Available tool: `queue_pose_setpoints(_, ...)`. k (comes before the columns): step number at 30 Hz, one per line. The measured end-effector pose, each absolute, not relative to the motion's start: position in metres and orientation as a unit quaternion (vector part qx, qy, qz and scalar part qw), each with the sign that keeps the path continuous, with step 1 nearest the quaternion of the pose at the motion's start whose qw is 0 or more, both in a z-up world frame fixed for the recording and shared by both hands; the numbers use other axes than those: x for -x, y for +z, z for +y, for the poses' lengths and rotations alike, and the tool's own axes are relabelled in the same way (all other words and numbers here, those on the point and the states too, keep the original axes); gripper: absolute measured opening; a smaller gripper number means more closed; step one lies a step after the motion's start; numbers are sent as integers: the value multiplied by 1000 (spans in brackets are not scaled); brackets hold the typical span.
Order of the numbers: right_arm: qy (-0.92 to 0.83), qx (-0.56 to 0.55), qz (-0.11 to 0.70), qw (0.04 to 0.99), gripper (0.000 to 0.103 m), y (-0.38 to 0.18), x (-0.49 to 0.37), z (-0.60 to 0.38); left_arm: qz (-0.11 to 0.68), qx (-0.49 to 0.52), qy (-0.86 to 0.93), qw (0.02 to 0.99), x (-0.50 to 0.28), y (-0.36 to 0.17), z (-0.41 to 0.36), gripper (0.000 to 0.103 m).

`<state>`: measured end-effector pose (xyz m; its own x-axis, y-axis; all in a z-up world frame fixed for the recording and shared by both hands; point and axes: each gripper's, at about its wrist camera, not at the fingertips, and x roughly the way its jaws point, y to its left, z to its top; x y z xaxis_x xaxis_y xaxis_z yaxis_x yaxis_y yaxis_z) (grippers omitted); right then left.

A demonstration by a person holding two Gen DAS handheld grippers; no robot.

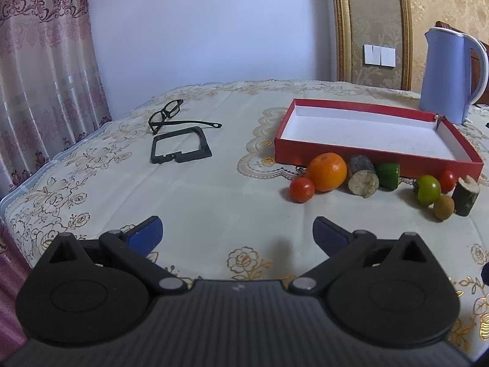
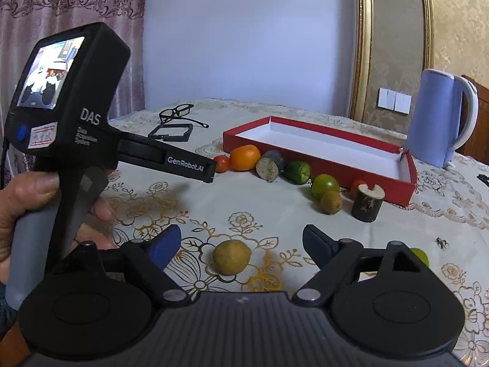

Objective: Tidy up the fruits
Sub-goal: 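Close the right gripper on the small brown fruit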

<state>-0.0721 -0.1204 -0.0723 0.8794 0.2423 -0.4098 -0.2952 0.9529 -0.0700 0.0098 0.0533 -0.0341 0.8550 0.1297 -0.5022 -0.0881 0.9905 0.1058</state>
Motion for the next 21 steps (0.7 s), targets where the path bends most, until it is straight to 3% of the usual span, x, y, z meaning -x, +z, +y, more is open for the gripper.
queue_pose_setpoints(3,142,62,210,965,74,-74,69,-120,264,-33,58,962,-10,-34,57,103)
queue_pose_setpoints(14,137,68,235,960,73,-80,62,-114,269,-33,45,962,-11,-38,56,103)
queue_pose_setpoints(15,137,69,237,959,72,-81,61,-113,269,-33,46,961,-11,-39,56,103)
queue_pose_setpoints(17,137,69,244,957,60,-82,60,-112,271,-33,46,961,-11,-39,57,103)
queue_pose_setpoints(21,133,62,256,955,59,-84,54,-113,270,-31,46,961,-9,-39,57,103)
